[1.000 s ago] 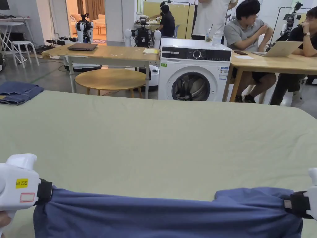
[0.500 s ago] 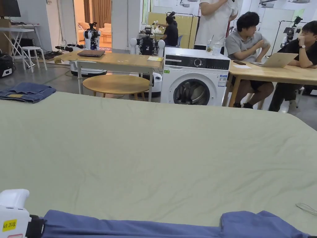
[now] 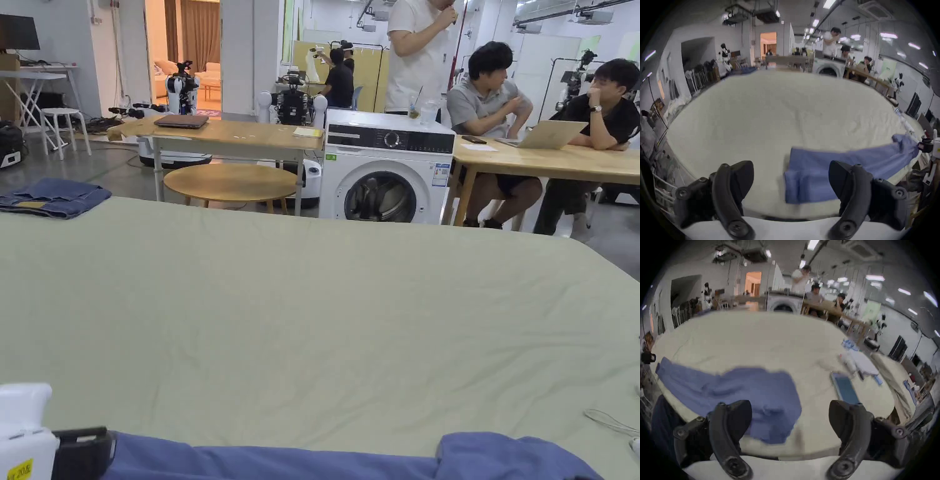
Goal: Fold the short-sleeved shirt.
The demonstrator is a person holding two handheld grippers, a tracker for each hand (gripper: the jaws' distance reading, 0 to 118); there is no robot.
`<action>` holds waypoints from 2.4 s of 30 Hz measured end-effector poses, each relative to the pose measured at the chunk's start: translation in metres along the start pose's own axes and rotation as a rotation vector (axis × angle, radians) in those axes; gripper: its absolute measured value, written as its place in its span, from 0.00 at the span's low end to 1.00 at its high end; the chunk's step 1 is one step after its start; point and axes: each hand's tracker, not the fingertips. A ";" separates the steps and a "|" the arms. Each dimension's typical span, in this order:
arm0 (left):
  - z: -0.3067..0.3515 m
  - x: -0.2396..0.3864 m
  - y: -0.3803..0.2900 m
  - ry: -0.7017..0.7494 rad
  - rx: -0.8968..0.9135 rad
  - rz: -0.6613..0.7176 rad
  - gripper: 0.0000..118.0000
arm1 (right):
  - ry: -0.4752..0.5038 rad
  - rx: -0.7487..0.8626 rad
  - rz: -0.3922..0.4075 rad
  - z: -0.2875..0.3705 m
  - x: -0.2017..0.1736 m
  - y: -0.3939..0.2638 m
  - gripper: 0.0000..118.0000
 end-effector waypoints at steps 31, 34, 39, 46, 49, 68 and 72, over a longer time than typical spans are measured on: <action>-0.059 -0.082 0.027 -0.866 -0.164 0.579 0.00 | 0.124 0.531 -0.131 0.023 -0.175 0.091 0.00; -0.074 -0.114 0.002 -0.822 -0.253 0.592 0.77 | 0.133 0.511 -0.119 0.020 -0.182 0.087 0.00; -0.086 -0.131 -0.024 -0.818 -0.357 0.667 0.95 | 0.145 0.467 -0.100 0.014 -0.196 0.086 0.00; -0.132 -0.098 -0.027 -0.994 -0.408 0.797 0.94 | 0.165 0.437 -0.097 0.008 -0.208 0.093 0.00; -0.143 -0.077 -0.024 -0.962 -0.415 0.785 0.56 | 0.171 0.434 -0.101 0.008 -0.210 0.094 0.00; -0.084 -0.160 0.005 -0.513 -0.390 0.666 0.07 | 0.156 0.429 -0.153 0.004 -0.191 0.093 0.00; -0.065 -0.110 0.034 -0.482 -0.349 0.559 0.07 | 0.174 0.438 -0.134 0.006 -0.194 0.094 0.00</action>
